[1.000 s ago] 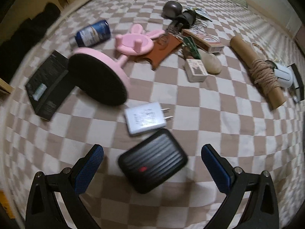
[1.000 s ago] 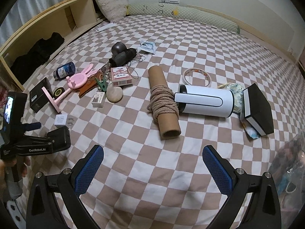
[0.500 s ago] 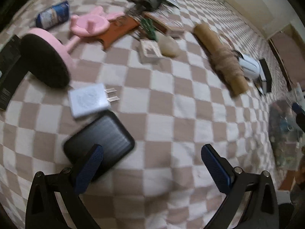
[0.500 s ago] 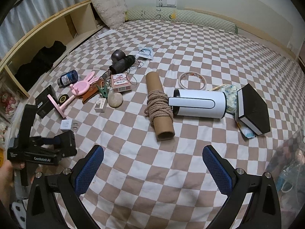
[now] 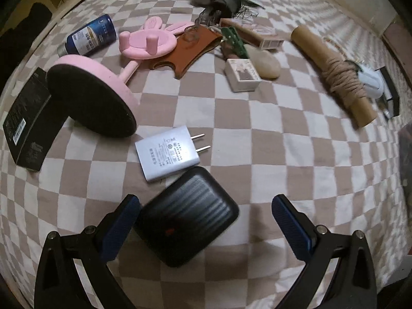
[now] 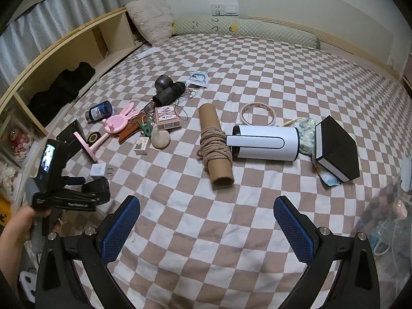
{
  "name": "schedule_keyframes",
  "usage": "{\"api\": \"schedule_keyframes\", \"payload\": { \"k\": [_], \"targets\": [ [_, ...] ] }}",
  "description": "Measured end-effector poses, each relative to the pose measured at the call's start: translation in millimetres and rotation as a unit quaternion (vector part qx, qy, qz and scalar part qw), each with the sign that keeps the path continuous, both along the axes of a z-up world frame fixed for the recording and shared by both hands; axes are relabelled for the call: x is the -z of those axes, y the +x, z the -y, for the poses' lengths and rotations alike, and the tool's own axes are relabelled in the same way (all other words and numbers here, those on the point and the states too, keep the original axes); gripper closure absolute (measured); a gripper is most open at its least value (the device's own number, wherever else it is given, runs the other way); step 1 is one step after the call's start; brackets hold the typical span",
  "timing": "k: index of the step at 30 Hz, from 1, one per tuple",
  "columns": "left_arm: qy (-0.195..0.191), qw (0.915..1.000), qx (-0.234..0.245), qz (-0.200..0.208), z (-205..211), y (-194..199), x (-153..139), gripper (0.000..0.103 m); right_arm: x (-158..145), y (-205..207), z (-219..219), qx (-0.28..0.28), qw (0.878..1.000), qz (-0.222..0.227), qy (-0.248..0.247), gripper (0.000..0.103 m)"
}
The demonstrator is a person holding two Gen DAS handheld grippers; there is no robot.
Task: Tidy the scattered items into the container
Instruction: 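Move the left tool down toward the black power bank, then grasp the black power bank with the left tool while the right tool approaches the nail polish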
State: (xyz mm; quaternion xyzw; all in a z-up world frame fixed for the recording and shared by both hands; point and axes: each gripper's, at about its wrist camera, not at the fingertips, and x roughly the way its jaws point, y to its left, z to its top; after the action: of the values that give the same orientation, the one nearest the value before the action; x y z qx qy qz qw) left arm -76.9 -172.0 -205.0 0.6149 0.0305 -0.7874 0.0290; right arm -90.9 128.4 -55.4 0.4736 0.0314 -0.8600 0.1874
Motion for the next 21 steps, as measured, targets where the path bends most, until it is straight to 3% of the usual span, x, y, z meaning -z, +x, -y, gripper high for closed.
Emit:
{"api": "schedule_keyframes", "payload": {
  "k": [9,15,21],
  "targets": [
    [-0.068,0.9968,0.034,0.027,-13.5,2.4,13.6,0.000,1.8,-3.9,-7.9,0.006,1.000,0.007,-0.003,0.000],
    [-0.041,0.9954,0.074,0.046,-29.1,19.9,14.4,0.000,-6.7,1.0,-9.9,0.003,1.000,-0.001,-0.010,0.000],
    [-0.056,0.9936,0.086,0.048,-40.6,28.3,12.1,0.000,-3.2,5.3,-3.0,-0.002,1.000,0.002,-0.007,0.000]
  ]
}}
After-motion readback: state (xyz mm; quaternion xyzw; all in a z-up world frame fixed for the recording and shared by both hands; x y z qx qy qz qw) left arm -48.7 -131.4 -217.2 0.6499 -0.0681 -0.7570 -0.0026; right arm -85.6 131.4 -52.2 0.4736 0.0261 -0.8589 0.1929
